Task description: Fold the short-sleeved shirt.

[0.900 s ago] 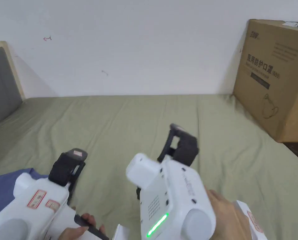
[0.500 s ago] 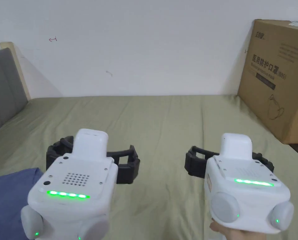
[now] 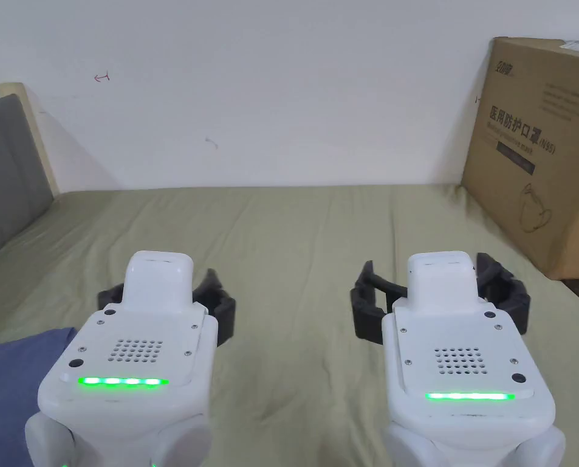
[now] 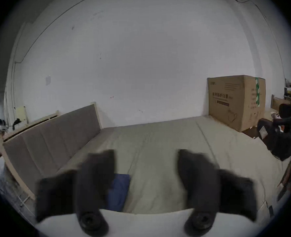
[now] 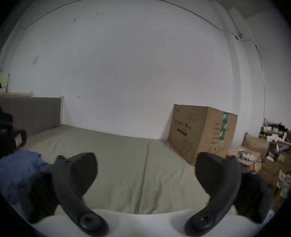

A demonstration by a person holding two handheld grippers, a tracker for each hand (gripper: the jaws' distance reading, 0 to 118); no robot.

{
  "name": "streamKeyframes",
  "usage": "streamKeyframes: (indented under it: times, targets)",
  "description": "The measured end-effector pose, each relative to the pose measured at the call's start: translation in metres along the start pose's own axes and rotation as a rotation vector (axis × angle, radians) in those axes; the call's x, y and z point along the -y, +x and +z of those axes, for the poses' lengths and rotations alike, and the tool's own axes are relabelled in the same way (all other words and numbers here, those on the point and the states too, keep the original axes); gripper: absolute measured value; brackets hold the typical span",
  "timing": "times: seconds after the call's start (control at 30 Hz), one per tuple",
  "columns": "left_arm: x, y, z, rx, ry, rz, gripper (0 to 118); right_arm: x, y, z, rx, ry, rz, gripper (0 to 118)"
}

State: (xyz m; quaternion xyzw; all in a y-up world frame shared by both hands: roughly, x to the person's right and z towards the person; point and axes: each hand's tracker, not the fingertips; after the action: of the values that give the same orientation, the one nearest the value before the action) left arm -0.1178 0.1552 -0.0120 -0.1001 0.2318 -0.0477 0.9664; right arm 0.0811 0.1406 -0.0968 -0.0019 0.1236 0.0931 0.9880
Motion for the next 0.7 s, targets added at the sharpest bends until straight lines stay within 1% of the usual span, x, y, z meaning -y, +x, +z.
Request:
streamKeyframes:
  times: [0.03,0.07,0.1,0.13,0.17,0.2,0.27,0.47,0.6,0.67,0.7]
  targets:
    - [0.001,0.002,0.000,-0.005,0.002,-0.001,19,0.001,-0.001,-0.001,0.011,-0.017,0.025,67]
    - [0.002,0.002,-0.001,-0.005,0.001,-0.003,3,0.004,-0.001,-0.002,0.010,-0.017,0.020,10]
    - [0.003,0.003,0.002,0.002,0.008,-0.007,3,0.008,0.002,-0.003,0.002,-0.047,0.009,0]
    - [0.004,0.003,0.003,0.029,0.023,-0.014,1,0.008,0.008,0.000,-0.049,-0.055,-0.050,0]
    - [0.004,0.003,0.004,0.043,0.031,-0.006,0,0.006,0.009,-0.002,-0.058,-0.083,-0.085,0]
    - [0.002,0.003,0.003,0.045,0.024,-0.002,0,0.007,0.009,-0.002,-0.044,-0.095,-0.097,0]
    - [0.001,0.003,0.001,0.050,0.010,0.014,0,0.007,0.008,-0.001,-0.023,-0.087,-0.073,0]
    - [-0.001,-0.006,-0.003,0.050,-0.001,0.054,0,0.000,0.004,-0.009,-0.058,-0.087,-0.064,0]
    - [-0.003,-0.020,0.002,0.027,-0.003,0.083,0,-0.009,-0.009,-0.012,-0.125,-0.074,-0.074,0]
    - [-0.004,-0.031,0.007,0.002,-0.001,0.088,0,-0.014,-0.023,-0.015,-0.160,-0.068,-0.065,0]
    - [-0.004,-0.037,0.010,-0.017,0.003,0.088,0,-0.016,-0.029,-0.015,-0.194,-0.064,-0.064,0]
